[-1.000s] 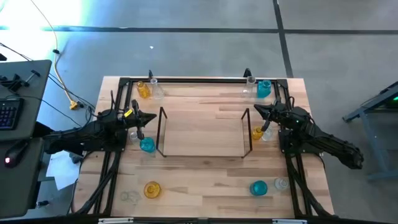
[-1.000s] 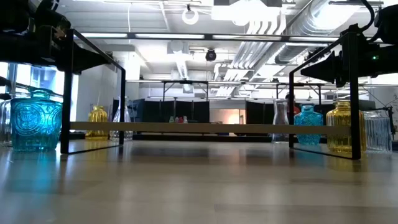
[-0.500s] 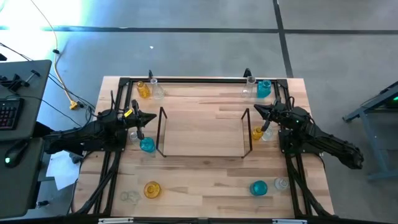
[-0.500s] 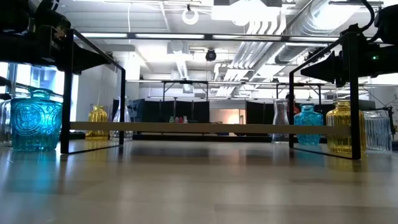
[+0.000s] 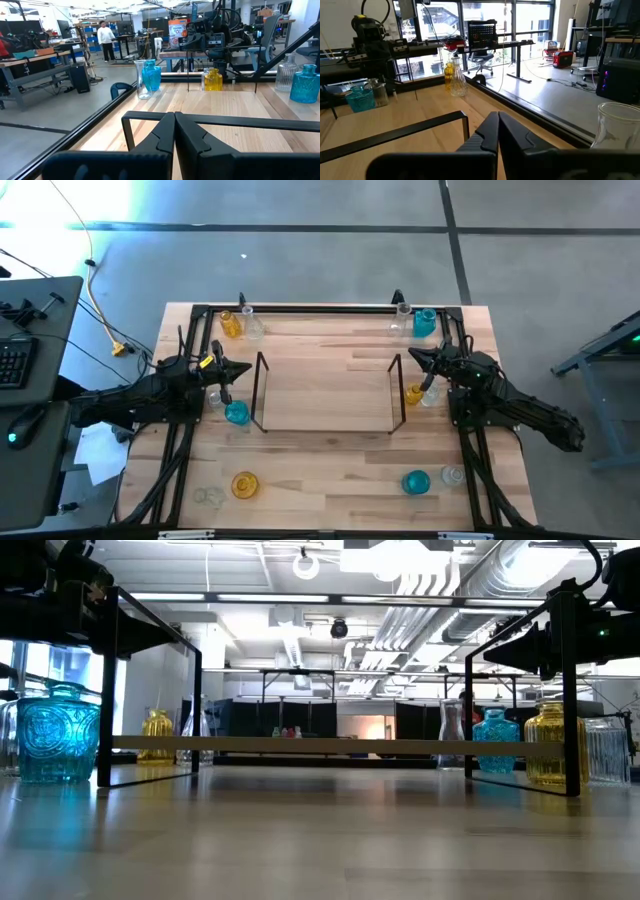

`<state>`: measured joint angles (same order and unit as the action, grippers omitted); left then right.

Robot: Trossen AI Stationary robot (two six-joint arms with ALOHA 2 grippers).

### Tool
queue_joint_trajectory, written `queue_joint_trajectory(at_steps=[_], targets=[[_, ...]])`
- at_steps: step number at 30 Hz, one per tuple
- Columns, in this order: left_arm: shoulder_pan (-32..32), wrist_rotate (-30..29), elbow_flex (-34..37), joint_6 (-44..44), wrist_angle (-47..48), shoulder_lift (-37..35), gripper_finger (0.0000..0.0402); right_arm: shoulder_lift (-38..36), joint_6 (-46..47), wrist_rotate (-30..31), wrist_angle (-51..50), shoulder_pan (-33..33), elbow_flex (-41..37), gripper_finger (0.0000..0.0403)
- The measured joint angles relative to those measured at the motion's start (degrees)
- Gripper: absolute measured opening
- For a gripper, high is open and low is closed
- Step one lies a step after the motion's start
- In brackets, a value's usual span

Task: Sort vases onto shelf

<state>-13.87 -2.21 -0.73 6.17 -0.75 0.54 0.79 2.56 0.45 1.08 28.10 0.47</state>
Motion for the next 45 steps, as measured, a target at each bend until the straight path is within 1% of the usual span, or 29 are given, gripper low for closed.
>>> queue_joint_trajectory(at_steps=[18,20,23,25,27,31,33,35,37,38,41,45], targets=[[0.0,0.0,0.0,-0.2,0.0,0.0,0.0003,0.0,0.1,0.0,0.4,0.0,0.0,0.0000],[0.0,0.0,0.0,-0.2,0.0,0.0,0.0003,0.0,2.7,-0.1,0.9,0.0,0.0,0.0000],[0.0,0.0,0.0,-0.1,-0.1,0.0,0.0003,0.0,10.6,-0.5,0.9,0.0,0.0,0.0000],[0.0,0.0,0.0,-0.1,-0.6,0.0,0.0003,0.0,11.9,0.0,2.3,0.0,0.0,0.0000],[0.0,-0.5,0.0,-0.1,-1.0,0.0,0.0003,0.0,9.2,2.2,5.6,0.0,0.0,0.0000],[0.0,-0.8,0.0,-1.5,-1.3,0.0,0.0003,0.2,9.2,7.9,10.8,0.0,0.3,0.0000],[0.0,-0.8,0.0,-2.4,-1.3,0.0,0.0003,1.0,9.3,11.6,8.5,0.0,2.1,0.0000],[0.0,-1.0,0.0,-2.6,-1.1,0.0,0.0003,2.8,9.9,17.0,5.7,0.0,4.0,0.0000],[0.0,-1.1,0.0,-3.0,-0.9,0.0,0.0003,5.8,10.8,22.7,1.6,0.0,5.8,0.0004],[0.0,-1.1,0.0,-3.1,-0.9,0.0,0.0003,7.6,10.8,24.6,-0.2,0.1,6.7,0.0009],[0.0,-1.1,0.0,-3.1,-0.6,0.1,0.0003,14.1,12.1,27.7,-2.1,0.0,9.3,0.0042],[0.0,-2.9,0.0,-3.1,-0.6,0.1,0.0003,24.2,13.1,31.7,-2.7,0.1,12.8,0.0116]])
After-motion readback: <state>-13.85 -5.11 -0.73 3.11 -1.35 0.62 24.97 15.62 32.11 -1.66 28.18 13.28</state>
